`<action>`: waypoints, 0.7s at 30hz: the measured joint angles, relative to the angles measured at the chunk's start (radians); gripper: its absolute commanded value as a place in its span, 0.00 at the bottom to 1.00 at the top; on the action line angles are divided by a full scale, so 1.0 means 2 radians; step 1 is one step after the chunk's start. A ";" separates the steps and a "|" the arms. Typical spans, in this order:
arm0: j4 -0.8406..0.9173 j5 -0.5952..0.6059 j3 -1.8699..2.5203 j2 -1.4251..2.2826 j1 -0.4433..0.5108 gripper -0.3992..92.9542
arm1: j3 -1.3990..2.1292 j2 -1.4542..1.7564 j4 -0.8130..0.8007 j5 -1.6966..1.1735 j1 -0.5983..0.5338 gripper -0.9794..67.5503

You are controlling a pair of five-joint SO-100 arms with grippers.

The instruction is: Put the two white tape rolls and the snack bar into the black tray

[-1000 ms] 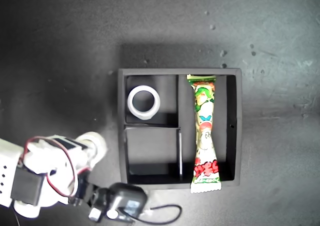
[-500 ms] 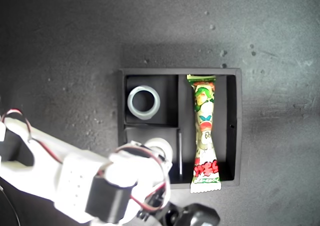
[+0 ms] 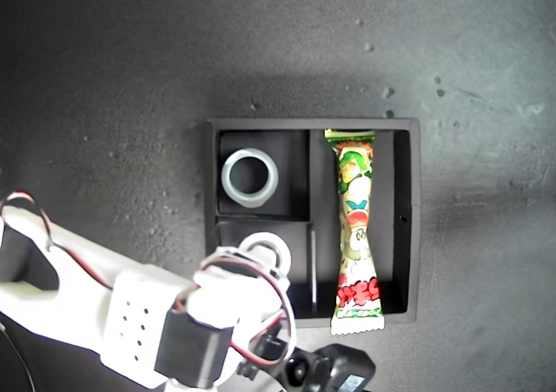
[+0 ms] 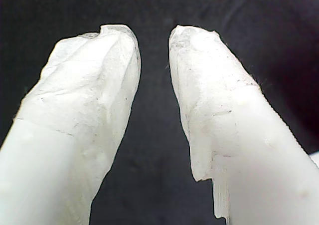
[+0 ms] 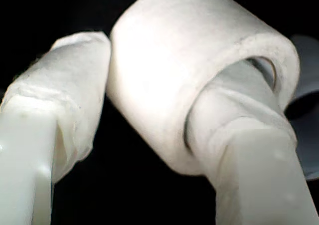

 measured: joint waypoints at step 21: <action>-0.005 -0.022 0.413 0.405 -0.084 0.00 | 0.110 0.255 -0.022 0.052 0.026 0.02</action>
